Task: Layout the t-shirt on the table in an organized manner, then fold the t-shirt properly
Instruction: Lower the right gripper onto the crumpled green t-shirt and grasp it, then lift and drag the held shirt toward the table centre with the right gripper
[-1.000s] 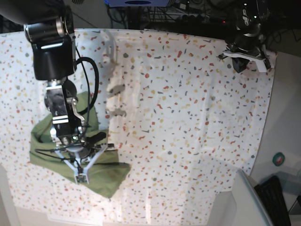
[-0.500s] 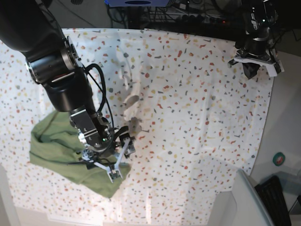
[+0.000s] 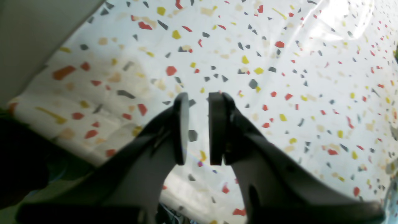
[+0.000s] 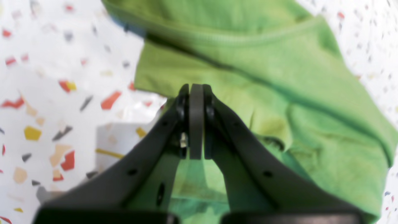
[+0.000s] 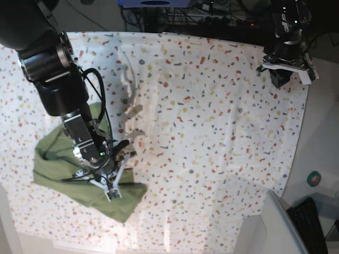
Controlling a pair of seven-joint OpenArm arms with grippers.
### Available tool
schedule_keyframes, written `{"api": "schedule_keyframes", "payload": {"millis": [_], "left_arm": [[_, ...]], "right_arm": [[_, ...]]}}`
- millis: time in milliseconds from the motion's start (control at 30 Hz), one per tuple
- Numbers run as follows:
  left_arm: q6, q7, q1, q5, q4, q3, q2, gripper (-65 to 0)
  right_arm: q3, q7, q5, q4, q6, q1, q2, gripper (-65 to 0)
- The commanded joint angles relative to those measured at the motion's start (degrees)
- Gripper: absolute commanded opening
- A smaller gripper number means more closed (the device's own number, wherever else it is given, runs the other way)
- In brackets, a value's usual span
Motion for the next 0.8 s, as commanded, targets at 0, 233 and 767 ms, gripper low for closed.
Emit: {"api": "schedule_keyframes", "payload": {"millis": [0, 233, 767], "left_arm": [[-0.2, -1.1, 0.3, -0.1, 1.2, -0.2, -0.4, -53.8], [-0.2, -1.1, 0.5, -0.1, 1.2, -0.6, -0.4, -57.8], [-0.2, -1.1, 1.2, -0.1, 3.9, -0.8, -0.5, -65.0]], "right_arm": [[0.1, 1.4, -0.1, 0.2, -0.1, 2.2, 0.6, -65.0], [-0.2, 1.4, -0.3, -0.5, -7.6, 2.2, 2.5, -65.0], [-13.3, 1.3, -0.3, 4.3, -10.1, -10.7, -4.0, -65.0]]}}
